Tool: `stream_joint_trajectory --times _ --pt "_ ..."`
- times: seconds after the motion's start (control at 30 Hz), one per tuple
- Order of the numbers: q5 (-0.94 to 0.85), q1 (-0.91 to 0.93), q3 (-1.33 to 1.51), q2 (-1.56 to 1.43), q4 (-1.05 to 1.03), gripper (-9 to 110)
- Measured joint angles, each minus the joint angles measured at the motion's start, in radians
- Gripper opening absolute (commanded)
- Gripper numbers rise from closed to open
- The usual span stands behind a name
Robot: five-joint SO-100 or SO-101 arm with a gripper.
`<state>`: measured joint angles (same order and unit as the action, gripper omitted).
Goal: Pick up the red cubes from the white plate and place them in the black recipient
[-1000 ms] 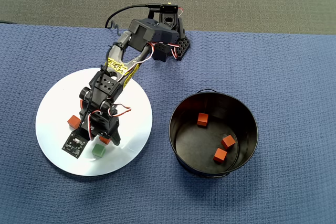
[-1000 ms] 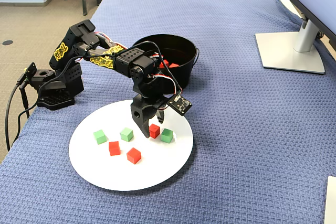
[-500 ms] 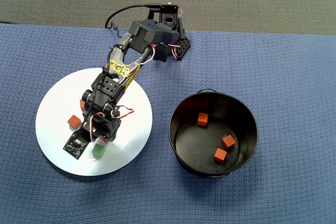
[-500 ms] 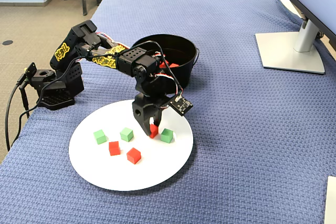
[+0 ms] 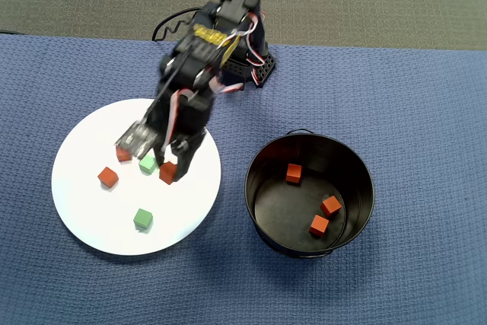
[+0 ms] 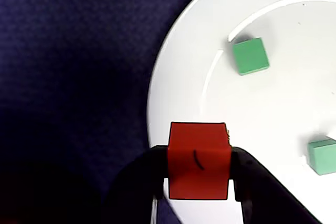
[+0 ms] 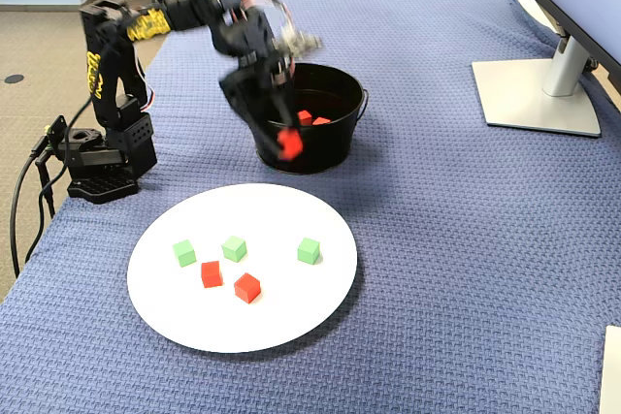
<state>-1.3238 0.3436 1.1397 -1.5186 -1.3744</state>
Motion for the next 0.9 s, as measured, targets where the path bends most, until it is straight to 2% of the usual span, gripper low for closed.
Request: stream_joint_trajectory --times 0.33,0.43,0.53,0.7,0.9 --pt "0.247 -0.407 0.265 -0.308 0.071 1" --pt "0.311 -0.549 0.322 -0.347 0.083 32" --pt "0.359 -0.640 0.330 -0.351 0.087 36" --pt "0.359 -0.574 0.270 -0.310 0.087 34" --pt "0.333 -0.316 0.198 -0.221 0.107 31"
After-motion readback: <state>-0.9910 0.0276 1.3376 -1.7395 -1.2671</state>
